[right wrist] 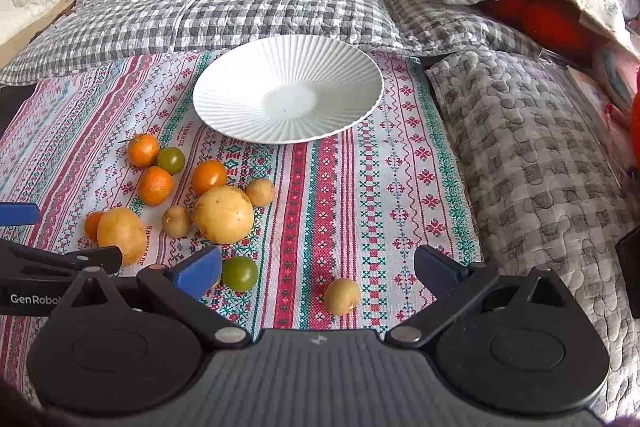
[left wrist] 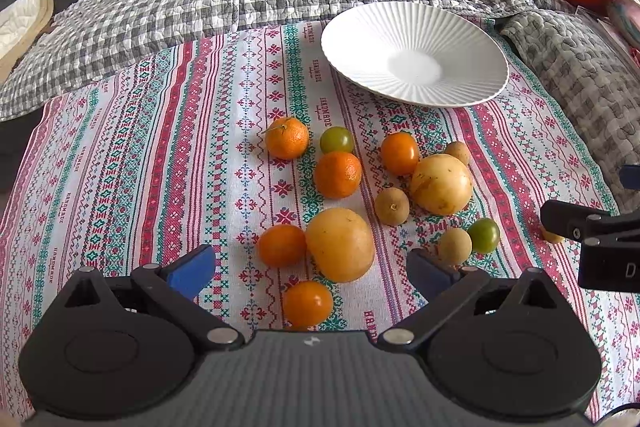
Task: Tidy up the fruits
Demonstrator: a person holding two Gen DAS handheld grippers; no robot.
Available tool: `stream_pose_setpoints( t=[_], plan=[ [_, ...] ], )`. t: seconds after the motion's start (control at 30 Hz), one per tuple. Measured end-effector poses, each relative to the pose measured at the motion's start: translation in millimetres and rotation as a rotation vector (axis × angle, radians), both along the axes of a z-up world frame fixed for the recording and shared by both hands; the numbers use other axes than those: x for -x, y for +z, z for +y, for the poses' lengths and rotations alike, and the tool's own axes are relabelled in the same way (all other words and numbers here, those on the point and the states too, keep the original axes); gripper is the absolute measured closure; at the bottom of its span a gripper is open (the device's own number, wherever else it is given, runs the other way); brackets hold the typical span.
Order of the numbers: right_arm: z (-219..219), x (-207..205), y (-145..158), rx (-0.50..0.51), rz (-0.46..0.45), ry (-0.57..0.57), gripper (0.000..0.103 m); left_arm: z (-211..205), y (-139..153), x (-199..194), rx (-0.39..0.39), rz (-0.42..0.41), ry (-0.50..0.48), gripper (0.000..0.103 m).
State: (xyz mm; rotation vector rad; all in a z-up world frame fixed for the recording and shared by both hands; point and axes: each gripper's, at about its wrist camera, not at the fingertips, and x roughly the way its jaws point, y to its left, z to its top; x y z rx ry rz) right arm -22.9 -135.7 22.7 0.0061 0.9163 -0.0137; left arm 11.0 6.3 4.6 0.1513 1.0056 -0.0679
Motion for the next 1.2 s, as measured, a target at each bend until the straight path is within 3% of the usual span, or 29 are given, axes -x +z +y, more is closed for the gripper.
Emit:
stream_pose_setpoints(
  t=[1.2],
  plan=[
    [-0.2,-5.1,-1.8,-0.006,0.031,0.004,0.0,0.5,-3.2,0.1,0.011,0.017,-0.01,0.007]
  ],
)
